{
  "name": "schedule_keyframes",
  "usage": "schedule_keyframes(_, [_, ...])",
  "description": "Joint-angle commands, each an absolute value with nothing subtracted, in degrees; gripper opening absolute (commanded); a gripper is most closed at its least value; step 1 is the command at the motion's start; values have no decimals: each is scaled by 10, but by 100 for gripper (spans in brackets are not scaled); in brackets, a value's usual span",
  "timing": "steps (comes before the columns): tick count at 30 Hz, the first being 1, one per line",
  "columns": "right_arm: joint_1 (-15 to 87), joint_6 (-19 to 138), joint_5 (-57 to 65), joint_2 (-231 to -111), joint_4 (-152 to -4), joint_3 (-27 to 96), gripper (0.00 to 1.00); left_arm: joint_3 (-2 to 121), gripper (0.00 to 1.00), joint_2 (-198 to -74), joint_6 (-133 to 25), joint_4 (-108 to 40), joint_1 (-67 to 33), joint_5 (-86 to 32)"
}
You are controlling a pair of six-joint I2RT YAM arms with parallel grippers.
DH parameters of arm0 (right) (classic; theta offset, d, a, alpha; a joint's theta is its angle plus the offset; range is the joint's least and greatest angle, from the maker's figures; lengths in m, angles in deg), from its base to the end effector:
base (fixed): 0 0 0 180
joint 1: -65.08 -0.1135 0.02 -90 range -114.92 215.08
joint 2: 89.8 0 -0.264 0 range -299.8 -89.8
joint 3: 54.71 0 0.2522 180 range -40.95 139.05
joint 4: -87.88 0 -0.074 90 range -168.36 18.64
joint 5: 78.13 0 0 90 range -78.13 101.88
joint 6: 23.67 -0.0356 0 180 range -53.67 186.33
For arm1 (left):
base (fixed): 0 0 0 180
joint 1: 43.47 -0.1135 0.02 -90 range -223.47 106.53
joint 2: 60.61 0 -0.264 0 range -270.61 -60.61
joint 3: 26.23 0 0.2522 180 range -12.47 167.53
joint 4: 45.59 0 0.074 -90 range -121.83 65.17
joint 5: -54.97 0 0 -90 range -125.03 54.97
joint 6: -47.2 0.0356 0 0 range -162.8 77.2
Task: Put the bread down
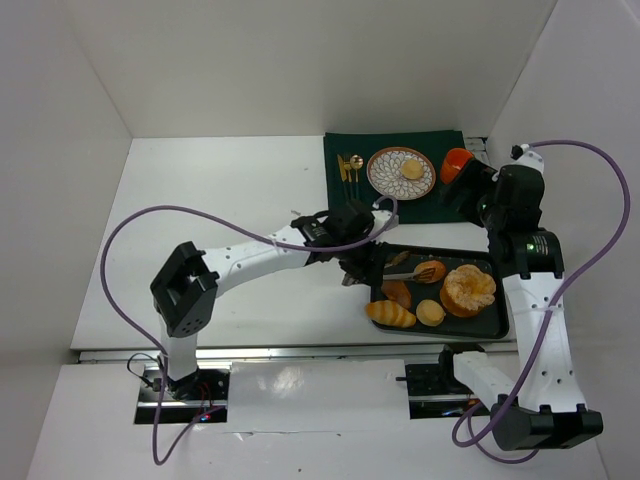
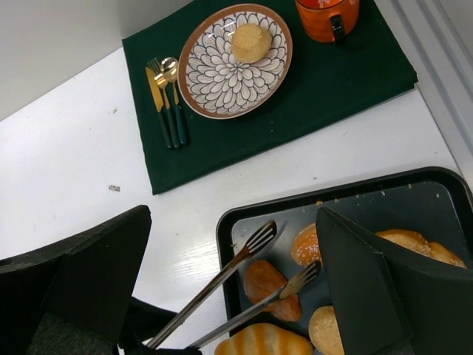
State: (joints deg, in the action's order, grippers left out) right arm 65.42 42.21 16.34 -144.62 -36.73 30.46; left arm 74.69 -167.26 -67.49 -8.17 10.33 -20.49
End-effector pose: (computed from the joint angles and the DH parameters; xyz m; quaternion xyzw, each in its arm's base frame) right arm 0.1847 -0.0039 0.4104 0.1990 0.8194 0.0784 0.5319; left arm 0.2442 -0.3488 0.2671 0.2774 0.8684 -0.3394 0.2319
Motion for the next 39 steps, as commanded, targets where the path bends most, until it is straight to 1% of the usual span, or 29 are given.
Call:
schedule_keyframes(1, [650, 431, 179, -1438, -350, 333, 100, 795, 64, -1688, -628, -70, 108, -247])
schedule_keyframes(8, [650, 431, 179, -1443, -356, 328, 100, 854, 65, -1749, -603, -32, 108, -212])
schedule_keyframes(9, [650, 431, 179, -1443, -356, 328, 100, 854, 64, -1754, -603, -32, 108, -204])
schedule_keyframes(11, [650, 431, 179, -1443, -361, 323, 100, 861, 64, -1754, -603, -26, 108, -198])
schedule_keyframes(15, [650, 431, 179, -1443, -366, 323, 100, 866, 52, -1754, -603, -26, 114, -198])
schedule_keyframes(16, [650, 431, 179, -1443, -366, 317, 100, 872, 48, -1754, -603, -26, 114, -198])
schedule_keyframes(17, [650, 431, 179, -1443, -366, 317, 100, 872, 38, -1747, -603, -26, 114, -198])
schedule_keyframes(19, [650, 431, 179, -1443, -366, 317, 100, 886, 30, -1738, -603, -3, 107, -205])
schedule_keyframes(23, [650, 431, 179, -1437, -377, 311, 100, 899, 20, -1696, -603, 30, 81, -223])
schedule_keyframes(26, [650, 431, 179, -1437, -384, 311, 100, 905, 18, -1662, -598, 49, 58, -248])
schedule_keyframes(29, [650, 431, 179, -1432, -384, 311, 100, 935, 18, -1656, -598, 71, 25, -281])
schedule_keyframes(31, [650, 431, 179, -1431, -392, 311, 100, 957, 18, -1673, -592, 91, 5, -305])
schedule_keyframes(32, [650, 431, 179, -1426, -397, 311, 100, 982, 17, -1683, -592, 91, -21, -315])
schedule_keyframes(33, [650, 431, 179, -1426, -402, 311, 100, 993, 15, -1692, -592, 91, -35, -302])
schedule_keyframes(35, [650, 431, 179, -1421, -410, 306, 100, 1038, 15, -1729, -599, 72, -58, -270])
schedule_keyframes(37, [650, 431, 166, -1421, -416, 301, 100, 1078, 16, -1781, -618, 64, -80, -269])
schedule_keyframes(39, [650, 437, 154, -1421, -425, 295, 100, 1154, 16, -1821, -623, 59, -90, -250])
